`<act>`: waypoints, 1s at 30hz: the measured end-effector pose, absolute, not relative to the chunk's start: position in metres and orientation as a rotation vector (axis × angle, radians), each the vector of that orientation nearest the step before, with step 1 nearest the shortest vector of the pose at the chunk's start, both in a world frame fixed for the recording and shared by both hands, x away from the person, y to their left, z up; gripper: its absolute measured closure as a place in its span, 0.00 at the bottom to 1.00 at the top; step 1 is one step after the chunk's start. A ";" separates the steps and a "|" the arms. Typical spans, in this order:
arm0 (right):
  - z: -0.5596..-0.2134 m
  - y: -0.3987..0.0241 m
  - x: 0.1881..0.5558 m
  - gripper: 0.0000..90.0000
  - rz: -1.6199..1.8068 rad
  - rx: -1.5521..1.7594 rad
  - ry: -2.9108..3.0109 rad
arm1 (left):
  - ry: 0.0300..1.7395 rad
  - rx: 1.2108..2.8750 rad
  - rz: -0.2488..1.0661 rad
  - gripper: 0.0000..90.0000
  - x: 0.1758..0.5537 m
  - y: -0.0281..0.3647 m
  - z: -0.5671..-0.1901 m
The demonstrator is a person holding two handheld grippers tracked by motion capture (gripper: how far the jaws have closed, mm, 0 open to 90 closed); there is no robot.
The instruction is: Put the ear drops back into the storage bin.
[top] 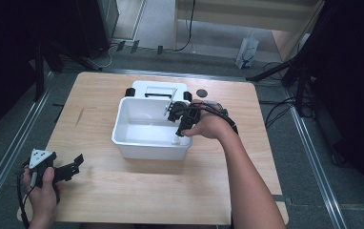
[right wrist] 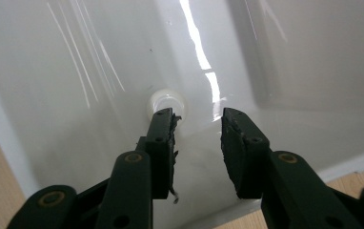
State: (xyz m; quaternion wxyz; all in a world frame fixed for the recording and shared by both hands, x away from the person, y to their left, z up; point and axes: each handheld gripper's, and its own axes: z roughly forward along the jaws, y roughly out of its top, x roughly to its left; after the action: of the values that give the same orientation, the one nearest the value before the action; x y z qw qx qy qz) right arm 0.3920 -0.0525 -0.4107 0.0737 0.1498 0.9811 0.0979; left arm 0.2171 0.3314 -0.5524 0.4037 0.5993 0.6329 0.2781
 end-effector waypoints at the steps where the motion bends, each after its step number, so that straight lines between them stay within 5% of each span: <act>1: -0.409 -0.052 0.391 0.71 0.296 0.447 2.944 | 1.598 1.515 0.702 0.01 0.217 0.331 -0.552; 7: -0.395 -0.054 0.387 0.57 0.316 0.475 2.917 | 1.597 1.512 0.704 0.01 0.217 0.331 -0.552; 21: -0.370 -0.073 0.376 0.01 0.331 0.658 2.786 | 1.598 1.512 0.703 0.01 0.217 0.331 -0.552; 30: -0.367 -0.097 0.372 0.00 0.366 0.732 2.764 | 1.599 1.510 0.704 0.01 0.217 0.331 -0.552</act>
State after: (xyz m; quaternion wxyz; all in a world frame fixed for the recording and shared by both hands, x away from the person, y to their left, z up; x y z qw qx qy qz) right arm 0.3717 -0.0967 -0.3666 0.1292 0.2519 0.9508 0.1261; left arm 0.2174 0.3309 -0.5525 0.4041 0.5982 0.6334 0.2788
